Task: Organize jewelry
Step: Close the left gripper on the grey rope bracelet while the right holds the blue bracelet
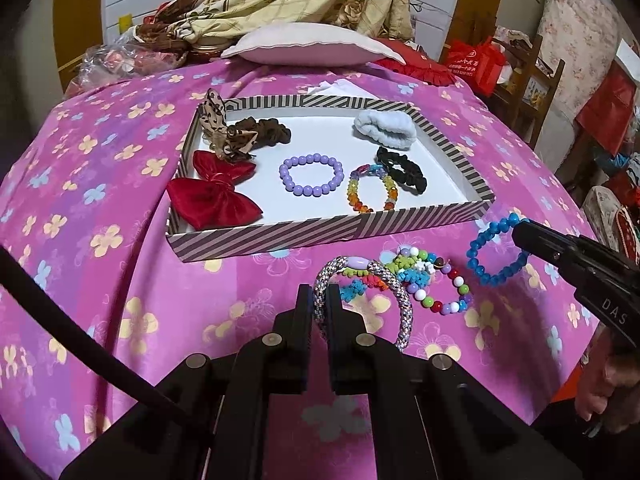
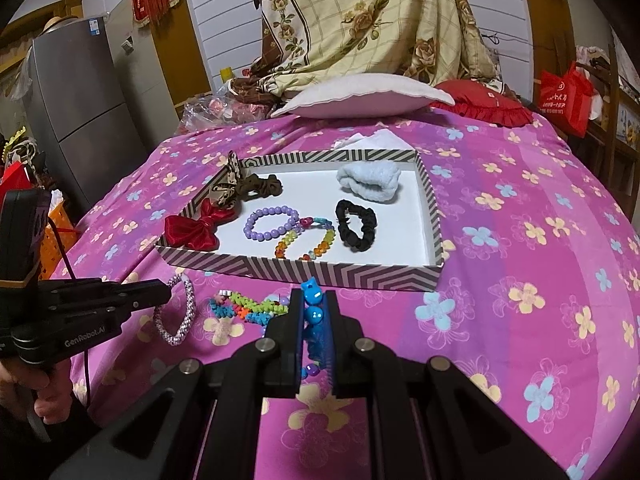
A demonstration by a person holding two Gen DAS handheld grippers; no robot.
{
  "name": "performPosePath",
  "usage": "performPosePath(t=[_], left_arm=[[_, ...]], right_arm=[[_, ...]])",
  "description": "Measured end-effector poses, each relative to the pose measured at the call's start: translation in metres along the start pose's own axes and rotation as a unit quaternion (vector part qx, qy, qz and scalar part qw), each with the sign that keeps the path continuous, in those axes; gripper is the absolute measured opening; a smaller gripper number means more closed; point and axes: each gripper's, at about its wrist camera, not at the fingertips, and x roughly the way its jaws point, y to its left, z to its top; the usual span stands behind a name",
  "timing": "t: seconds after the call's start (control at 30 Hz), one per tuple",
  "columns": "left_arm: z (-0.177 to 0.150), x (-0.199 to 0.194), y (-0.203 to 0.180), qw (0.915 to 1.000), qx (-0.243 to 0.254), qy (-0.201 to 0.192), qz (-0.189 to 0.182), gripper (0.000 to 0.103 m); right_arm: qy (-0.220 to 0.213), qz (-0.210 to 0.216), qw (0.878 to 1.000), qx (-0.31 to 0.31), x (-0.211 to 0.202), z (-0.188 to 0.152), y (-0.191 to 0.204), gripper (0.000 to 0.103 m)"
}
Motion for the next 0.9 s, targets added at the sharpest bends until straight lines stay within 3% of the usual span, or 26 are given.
performPosePath(t=[0.9], left_arm=[[0.0007,-0.0008,0.0020,1.0000,-0.002,-0.003,0.001,0.002]], right_arm=[[-0.007,0.001,1.000,-0.003,-0.0020,0.0023,0.0021,0.009]])
